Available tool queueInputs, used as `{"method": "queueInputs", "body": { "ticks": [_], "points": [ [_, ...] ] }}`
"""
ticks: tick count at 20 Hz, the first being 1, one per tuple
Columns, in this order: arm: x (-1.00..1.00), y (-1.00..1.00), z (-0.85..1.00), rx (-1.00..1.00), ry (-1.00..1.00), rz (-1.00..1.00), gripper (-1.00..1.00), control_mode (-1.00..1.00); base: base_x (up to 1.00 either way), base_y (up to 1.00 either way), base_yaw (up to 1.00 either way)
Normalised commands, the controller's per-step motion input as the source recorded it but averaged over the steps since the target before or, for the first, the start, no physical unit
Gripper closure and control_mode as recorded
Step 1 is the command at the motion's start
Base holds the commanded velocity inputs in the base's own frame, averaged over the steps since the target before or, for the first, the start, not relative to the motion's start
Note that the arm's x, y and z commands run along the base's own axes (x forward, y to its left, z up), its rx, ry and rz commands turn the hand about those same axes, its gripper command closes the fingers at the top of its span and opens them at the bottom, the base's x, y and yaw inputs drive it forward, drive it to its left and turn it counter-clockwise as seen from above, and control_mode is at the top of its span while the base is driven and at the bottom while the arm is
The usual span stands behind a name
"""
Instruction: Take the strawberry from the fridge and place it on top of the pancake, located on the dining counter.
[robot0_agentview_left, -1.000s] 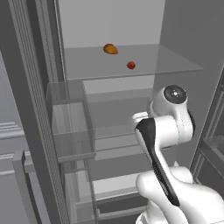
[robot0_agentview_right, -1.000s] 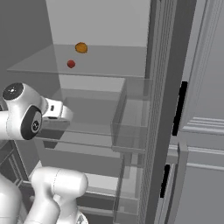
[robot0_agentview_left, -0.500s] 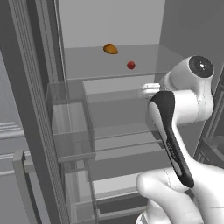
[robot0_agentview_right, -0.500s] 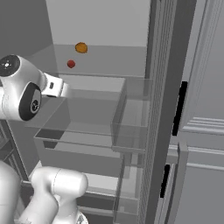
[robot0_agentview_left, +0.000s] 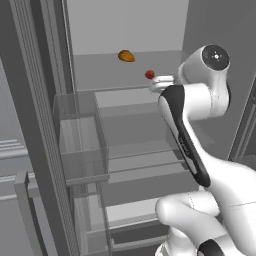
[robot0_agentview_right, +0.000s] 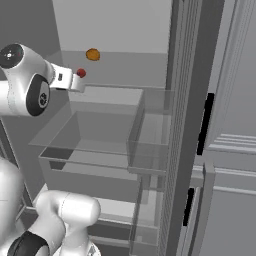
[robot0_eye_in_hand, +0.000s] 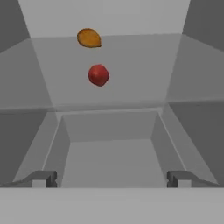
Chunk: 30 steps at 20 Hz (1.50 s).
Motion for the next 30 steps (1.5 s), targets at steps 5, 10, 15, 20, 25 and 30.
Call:
{"method": "queueInputs", "body": {
  "ticks": [5,10,15,20,25,30],
  "points": [
    [0.60,0.02,0.16,0.00,0.02,0.11,-1.00,-1.00,0.00,0.00,0.00],
    [0.58,0.25,0.07,-0.02,-0.01,0.03,-1.00,-1.00,0.00,0.00,0.00],
    [0.55,0.00,-0.01,0.00,0.02,-0.01,-1.00,-1.00,0.00,0.00,0.00],
    [0.70,-0.01,-0.01,0.00,0.03,-0.01,-1.00,-1.00,0.00,0.00,0.00],
    [0.54,0.01,-0.09,0.00,0.00,-0.04,-1.00,-1.00,0.00,0.00,0.00],
    [0.37,0.14,-0.20,-0.02,0.07,-0.04,-1.00,-1.00,0.00,0.00,0.00]
  ]
}}
